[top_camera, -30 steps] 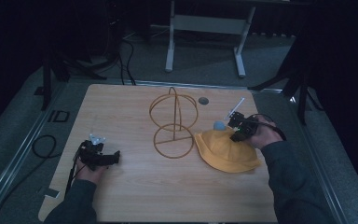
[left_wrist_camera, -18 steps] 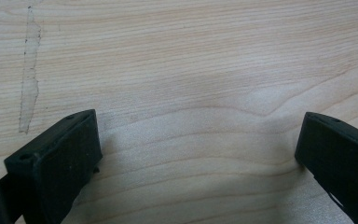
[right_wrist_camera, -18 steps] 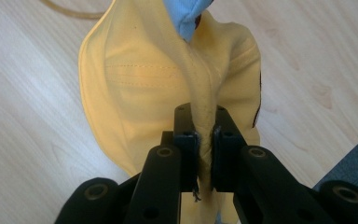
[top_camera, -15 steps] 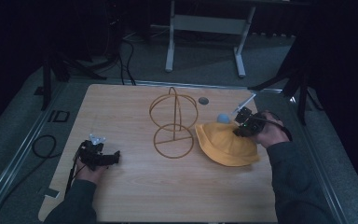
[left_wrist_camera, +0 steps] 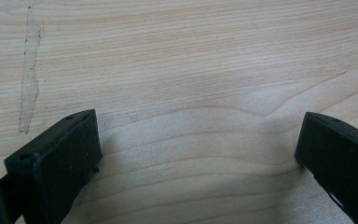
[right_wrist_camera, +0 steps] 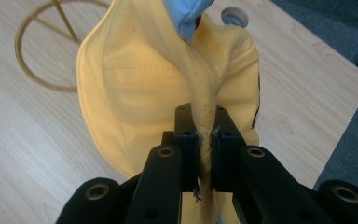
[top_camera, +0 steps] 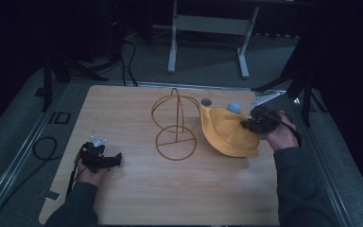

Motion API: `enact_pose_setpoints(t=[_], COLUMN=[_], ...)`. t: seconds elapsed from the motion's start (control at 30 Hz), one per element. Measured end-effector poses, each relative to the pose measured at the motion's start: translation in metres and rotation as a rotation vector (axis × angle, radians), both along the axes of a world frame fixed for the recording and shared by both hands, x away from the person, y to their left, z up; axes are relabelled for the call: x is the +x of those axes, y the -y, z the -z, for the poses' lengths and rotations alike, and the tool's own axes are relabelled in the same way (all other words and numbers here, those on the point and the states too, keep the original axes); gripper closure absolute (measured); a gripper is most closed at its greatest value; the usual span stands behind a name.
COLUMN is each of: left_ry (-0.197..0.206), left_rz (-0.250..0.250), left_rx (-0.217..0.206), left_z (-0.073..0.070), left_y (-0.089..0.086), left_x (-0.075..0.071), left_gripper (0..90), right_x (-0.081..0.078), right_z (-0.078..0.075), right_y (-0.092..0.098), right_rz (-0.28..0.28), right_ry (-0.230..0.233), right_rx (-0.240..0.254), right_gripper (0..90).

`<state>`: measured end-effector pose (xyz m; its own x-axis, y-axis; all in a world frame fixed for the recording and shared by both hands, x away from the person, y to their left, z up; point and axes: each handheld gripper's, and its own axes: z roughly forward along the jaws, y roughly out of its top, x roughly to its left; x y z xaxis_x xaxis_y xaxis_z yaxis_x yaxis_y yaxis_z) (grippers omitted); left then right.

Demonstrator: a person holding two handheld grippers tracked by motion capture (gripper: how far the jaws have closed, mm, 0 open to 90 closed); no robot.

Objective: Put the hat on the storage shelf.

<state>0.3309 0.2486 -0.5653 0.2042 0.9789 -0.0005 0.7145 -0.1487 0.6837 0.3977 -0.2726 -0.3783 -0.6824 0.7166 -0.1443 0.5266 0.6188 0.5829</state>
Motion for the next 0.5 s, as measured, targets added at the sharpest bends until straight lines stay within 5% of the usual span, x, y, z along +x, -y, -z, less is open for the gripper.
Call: enact_pose_setpoints(t=[0.5], left_ry=[0.001], left_rz=[-0.001], left_rx=[0.0], left_z=[0.0], left_y=[0.0], left_x=[0.0], left_gripper=[0.3], right_x=[-0.007], right_z=[-0.011], right_y=[0.01], right_rz=[0.048], right_ry=[0.093], right_rx=[0.121], right_gripper=[84.1])
